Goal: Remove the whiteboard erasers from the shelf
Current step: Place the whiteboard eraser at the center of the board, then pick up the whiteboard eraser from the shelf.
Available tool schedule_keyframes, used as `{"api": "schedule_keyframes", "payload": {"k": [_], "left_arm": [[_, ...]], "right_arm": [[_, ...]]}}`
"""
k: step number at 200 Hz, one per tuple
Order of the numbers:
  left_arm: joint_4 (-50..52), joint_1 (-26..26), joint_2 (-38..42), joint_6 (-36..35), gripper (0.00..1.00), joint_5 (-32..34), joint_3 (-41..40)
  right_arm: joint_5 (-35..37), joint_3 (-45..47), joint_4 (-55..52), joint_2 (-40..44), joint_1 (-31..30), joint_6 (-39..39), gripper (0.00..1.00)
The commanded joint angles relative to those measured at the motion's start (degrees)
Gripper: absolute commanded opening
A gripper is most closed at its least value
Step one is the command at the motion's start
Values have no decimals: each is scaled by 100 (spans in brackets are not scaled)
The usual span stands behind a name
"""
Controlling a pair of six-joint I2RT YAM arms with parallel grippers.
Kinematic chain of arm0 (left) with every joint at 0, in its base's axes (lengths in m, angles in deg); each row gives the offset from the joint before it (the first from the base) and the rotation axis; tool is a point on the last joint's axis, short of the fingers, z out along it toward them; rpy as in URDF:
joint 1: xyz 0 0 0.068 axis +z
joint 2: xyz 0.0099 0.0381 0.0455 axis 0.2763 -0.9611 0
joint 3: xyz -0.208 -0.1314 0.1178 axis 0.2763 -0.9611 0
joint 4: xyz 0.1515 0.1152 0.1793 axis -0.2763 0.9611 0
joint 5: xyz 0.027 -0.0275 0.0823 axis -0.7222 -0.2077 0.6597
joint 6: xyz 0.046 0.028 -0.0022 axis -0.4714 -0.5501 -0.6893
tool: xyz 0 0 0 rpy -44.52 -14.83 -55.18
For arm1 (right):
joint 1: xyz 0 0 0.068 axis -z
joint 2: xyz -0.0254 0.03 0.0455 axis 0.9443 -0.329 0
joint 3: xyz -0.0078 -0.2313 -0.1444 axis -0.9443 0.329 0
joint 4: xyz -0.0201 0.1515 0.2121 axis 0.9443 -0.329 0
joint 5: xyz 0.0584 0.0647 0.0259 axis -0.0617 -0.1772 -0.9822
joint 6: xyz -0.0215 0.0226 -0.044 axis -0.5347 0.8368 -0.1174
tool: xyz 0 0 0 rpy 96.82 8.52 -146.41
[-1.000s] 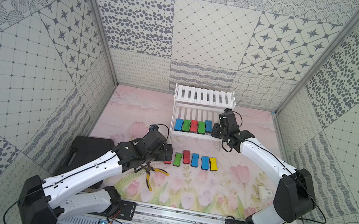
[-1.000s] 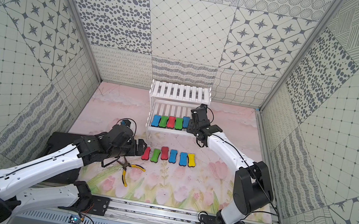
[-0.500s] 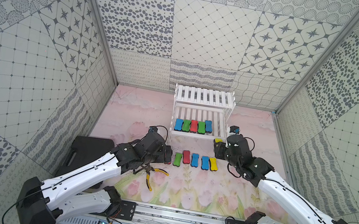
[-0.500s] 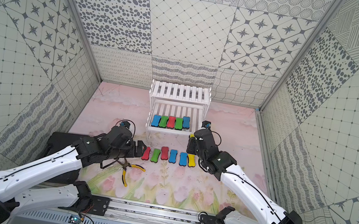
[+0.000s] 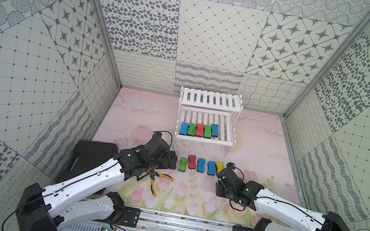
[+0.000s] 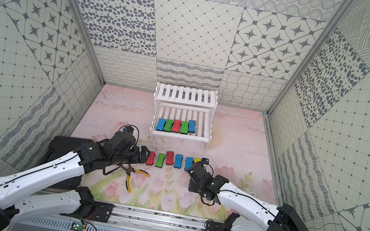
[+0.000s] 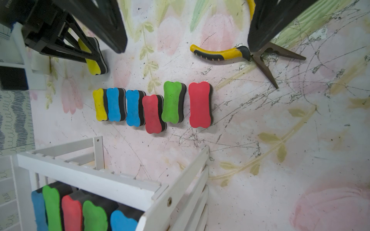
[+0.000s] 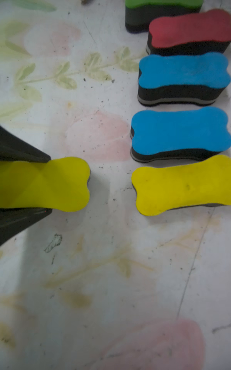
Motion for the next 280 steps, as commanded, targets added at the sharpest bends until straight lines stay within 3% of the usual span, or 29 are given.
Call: {"api": "schedule_keyframes", "payload": {"k": [1, 35, 61, 77, 109, 148, 201, 242, 280], "left_arm": [[-186, 34, 37, 26, 99, -125, -22], [-165, 39, 91, 64, 99, -115, -93], [-159, 34, 105, 57, 99, -125, -92], [-161, 35, 92, 54, 99, -155, -77], [-126, 35, 81, 67, 99, -200, -75], [-140, 44, 45, 91, 99, -239, -111], [-77, 44, -48, 103, 99, -257, -15], [6, 53, 23, 134, 99, -266, -24], [54, 68, 57, 135, 99, -254, -49]], "right_arm": [[130, -207, 434, -380, 3, -1, 26], [258, -203, 504, -558, 78, 51, 28], [317, -208, 365, -397, 82, 71, 46], [328, -262, 200, -200, 79, 87, 51], [424, -501, -212, 463, 83, 23, 52], [523, -1365, -311, 1009, 275, -701, 51], [704, -3189, 410, -346, 800, -1811, 49], [449, -3878, 1025, -1616, 1425, -1986, 43], [464, -3987, 1365, -2215, 1607, -1913, 40]]}}
